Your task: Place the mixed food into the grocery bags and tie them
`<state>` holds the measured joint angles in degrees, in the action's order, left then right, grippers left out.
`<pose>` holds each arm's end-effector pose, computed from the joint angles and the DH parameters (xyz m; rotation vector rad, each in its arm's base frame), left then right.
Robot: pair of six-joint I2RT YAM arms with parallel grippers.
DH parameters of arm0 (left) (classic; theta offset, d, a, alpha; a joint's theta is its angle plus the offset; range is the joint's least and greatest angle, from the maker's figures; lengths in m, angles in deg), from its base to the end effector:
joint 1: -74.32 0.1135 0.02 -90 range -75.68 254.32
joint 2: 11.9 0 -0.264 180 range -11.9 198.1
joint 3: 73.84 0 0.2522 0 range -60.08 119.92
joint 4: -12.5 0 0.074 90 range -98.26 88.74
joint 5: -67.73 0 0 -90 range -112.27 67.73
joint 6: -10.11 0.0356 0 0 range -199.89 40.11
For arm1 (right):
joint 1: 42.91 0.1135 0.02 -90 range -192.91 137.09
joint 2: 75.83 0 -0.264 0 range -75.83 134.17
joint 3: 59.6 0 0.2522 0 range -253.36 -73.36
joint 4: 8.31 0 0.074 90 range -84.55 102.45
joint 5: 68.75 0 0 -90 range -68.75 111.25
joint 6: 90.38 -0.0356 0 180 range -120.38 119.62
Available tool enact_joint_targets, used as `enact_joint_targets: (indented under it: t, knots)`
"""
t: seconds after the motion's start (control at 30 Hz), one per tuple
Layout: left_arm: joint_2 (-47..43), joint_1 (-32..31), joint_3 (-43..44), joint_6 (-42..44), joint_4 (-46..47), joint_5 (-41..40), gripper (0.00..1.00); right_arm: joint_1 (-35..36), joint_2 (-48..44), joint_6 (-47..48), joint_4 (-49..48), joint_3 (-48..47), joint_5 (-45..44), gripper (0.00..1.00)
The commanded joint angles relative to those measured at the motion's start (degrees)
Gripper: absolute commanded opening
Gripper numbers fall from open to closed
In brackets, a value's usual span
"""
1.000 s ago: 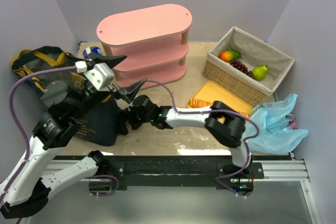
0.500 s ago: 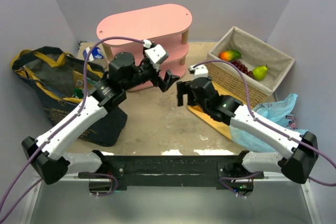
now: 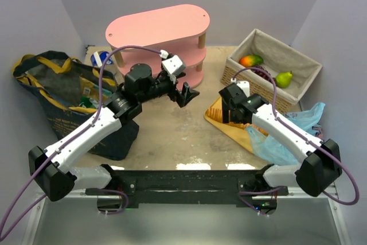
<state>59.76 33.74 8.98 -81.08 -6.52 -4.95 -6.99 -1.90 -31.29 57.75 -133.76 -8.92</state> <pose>0.2144 -0.1976 0.3981 0.8094 1.5712 -0.7936 0.2065 0.1275 0.2726 0.0348 2.4991 -0.2672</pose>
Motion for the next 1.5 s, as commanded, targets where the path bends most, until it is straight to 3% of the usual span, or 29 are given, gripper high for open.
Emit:
enact_joint_targets:
  t: [0.0, 0.13, 0.23, 0.57, 0.6, 0.67, 0.7, 0.8, 0.93, 1.0, 1.1, 1.2, 1.23, 1.47]
  knots:
    - [-2.49, -0.12, -3.4, -2.32, 6.47, 2.1, 0.99, -5.51, 2.18, -1.51, 5.43, 0.37, 0.29, 0.88]
    - [-2.58, -0.12, -4.19, -2.23, 6.75, 2.72, 0.99, -6.04, 3.5, -5.02, 9.67, -0.59, -3.48, 0.87]
    - [-3.27, -0.12, -5.24, -2.85, 7.62, 3.94, 0.99, -6.3, 4.55, -6.08, 9.76, 0.37, -1.38, 0.84]
    - [-4.69, -0.12, -5.95, -1.71, 7.19, 2.1, 1.0, -6.22, 8.76, -9.25, 11.43, 2.83, -3.22, 0.7]
    - [-4.77, -0.2, -6.04, -1.71, 7.19, 2.1, 1.0, -6.39, 9.38, -8.9, 11.43, 2.83, -3.22, 0.67]
    - [-4.95, -0.2, -6.13, -1.27, 7.19, 1.66, 1.0, -6.21, 10.0, -8.46, 11.25, 2.22, -3.14, 0.45]
    - [-5.12, -0.2, -6.21, -0.92, 7.19, 1.31, 1.0, -6.04, 9.83, -8.55, 11.86, 1.52, -3.66, 0.25]
    - [-5.74, -0.12, -6.56, -0.22, 7.1, 0.09, 1.0, -4.9, 7.38, -8.9, 17.82, -5.32, -6.82, 0.0]
    - [-6.53, -0.12, -6.92, 0.66, 7.02, -1.67, 1.0, -0.43, 7.1, -9.61, 29.86, -25.57, -12.01, 0.0]
    - [-6.97, -0.12, -6.83, 0.93, 6.66, -2.55, 1.0, 2.47, 7.8, -8.03, 29.62, -31.59, -9.83, 0.0]
    - [-7.93, -0.12, -6.66, 2.58, 5.79, -3.43, 1.0, 6.25, 9.82, -5.49, 25.34, -38.91, -3.96, 0.0]
    - [-9.77, -0.12, -7.0, 3.04, 5.34, -3.44, 1.0, 6.88, 10.71, -2.06, 11.64, -35.06, 6.48, 0.0]
    - [-10.48, -0.12, -7.27, 2.86, 5.34, -3.26, 1.0, 6.79, 10.71, -1.69, 2.9, -31.39, 9.49, 0.0]
    - [-16.02, -0.03, -14.47, -2.84, 4.29, -4.84, 1.0, 7.67, 13.6, -5.9, -30.2, -19.32, 28.4, 0.0]
